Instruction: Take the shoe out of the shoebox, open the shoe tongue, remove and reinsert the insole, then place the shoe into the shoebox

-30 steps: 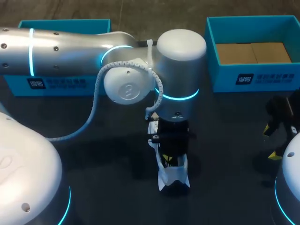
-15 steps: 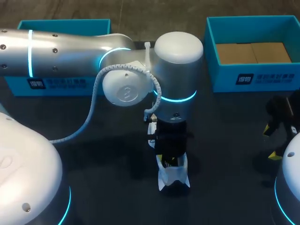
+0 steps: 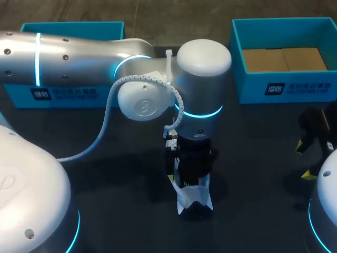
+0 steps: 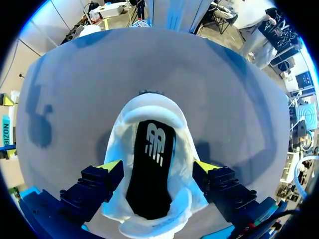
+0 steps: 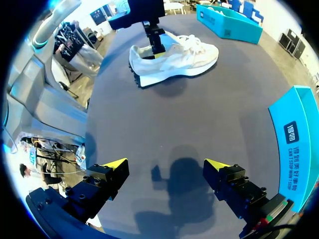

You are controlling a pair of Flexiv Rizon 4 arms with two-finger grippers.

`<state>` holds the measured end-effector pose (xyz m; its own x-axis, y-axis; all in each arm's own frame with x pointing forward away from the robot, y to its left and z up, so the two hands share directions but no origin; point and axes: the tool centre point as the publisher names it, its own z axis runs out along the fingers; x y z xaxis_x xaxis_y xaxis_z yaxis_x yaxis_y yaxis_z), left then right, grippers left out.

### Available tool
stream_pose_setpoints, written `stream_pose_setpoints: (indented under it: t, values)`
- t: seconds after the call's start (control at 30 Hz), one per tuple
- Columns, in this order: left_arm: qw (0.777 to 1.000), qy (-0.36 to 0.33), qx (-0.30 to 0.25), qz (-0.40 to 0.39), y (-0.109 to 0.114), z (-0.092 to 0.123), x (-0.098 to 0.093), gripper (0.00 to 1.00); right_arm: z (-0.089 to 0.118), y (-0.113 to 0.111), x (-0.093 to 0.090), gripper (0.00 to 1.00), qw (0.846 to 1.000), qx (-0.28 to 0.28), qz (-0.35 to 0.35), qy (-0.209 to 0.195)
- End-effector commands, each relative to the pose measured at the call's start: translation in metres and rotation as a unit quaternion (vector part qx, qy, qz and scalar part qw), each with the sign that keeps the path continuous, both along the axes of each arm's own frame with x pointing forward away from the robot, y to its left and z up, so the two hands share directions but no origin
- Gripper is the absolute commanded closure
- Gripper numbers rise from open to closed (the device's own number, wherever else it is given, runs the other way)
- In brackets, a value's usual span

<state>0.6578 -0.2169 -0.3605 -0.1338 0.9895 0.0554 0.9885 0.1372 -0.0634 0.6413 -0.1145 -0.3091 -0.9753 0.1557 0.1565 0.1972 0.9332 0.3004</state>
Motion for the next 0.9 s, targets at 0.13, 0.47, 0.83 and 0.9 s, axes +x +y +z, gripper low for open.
stream_pose_setpoints:
  t: [0.13,0.47,0.83,0.9]
  values:
    - [1.000,-0.003,-0.016,0.005,0.009,-0.002,0.010,0.04,0.000,0.000,-0.001,0.00,1.000,-0.001,0.000,-0.001]
    - [1.000,-0.006,-0.025,0.006,0.010,0.004,0.029,0.02,0.000,0.000,-0.001,0.00,1.000,-0.001,0.000,-0.001]
    - [0.999,-0.006,-0.048,0.006,0.008,0.015,0.045,0.01,0.000,0.000,-0.001,0.00,1.000,-0.001,0.000,-0.001]
    - [0.999,-0.007,-0.050,-0.002,0.005,0.017,0.043,0.00,0.000,0.000,-0.001,0.00,1.000,-0.001,0.000,-0.001]
